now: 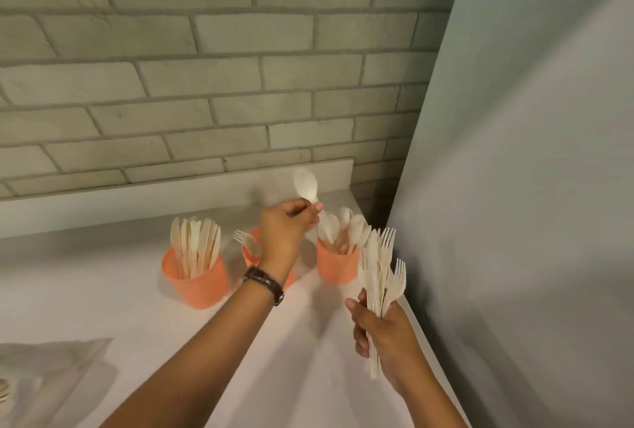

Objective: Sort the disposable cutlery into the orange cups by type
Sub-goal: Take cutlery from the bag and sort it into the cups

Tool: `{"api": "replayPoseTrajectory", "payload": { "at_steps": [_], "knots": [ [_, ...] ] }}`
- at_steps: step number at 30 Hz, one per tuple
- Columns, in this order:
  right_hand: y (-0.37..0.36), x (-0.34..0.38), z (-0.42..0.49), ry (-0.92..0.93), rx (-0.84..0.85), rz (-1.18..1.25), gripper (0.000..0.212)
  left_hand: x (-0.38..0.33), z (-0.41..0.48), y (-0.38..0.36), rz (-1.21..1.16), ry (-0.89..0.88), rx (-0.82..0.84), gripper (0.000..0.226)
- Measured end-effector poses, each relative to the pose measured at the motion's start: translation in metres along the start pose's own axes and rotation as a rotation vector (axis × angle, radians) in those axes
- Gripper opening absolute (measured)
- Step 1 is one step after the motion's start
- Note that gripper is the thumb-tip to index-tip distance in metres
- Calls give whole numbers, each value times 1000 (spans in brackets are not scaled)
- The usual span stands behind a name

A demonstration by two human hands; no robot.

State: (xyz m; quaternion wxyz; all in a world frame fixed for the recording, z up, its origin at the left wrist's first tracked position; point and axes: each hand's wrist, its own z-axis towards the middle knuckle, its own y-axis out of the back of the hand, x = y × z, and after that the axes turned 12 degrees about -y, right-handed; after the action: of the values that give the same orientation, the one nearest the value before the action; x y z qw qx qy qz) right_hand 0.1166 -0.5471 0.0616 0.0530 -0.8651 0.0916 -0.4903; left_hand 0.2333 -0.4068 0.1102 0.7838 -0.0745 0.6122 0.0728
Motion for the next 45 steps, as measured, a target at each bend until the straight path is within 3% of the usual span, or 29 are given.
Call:
{"api": "replayPoseTrajectory", "payload": {
  "at_steps": [3, 10, 14, 16, 19, 26, 31, 36, 40, 45],
  "knots": [
    [6, 2, 0, 24, -28, -13, 17, 29, -2, -21, 163, 9, 90, 2],
    [3, 6, 2, 57, -120, -130, 14, 35, -18, -9, 335, 25, 154, 33],
    [-6, 5, 5, 139, -237, -306, 17, 8, -47, 8, 261, -59, 129, 6],
    [-10, 4, 8, 184, -297, -402, 24, -2, -67, 8, 171, -41, 204, 17],
    [-17, 3, 10, 241, -331, -509, 24, -11, -87, 5, 83, 12, 286, 7],
    [-17, 4, 7, 301, -378, -628, 30, -5, -94, 1, 30, 115, 210, 12],
    [-13, 4, 7, 241, -321, -481, 26, -17, -75, 7, -96, 121, 84, 14],
    [5, 0, 10, 20, -129, -47, 19, -25, -23, 15, -150, -24, -126, 13],
    [9, 6, 9, 4, -32, 116, 22, 4, -8, -6, 59, -75, -75, 9],
    [9, 8, 7, 40, -26, 92, 20, 46, -17, -22, 474, -114, 89, 14]
  ]
}}
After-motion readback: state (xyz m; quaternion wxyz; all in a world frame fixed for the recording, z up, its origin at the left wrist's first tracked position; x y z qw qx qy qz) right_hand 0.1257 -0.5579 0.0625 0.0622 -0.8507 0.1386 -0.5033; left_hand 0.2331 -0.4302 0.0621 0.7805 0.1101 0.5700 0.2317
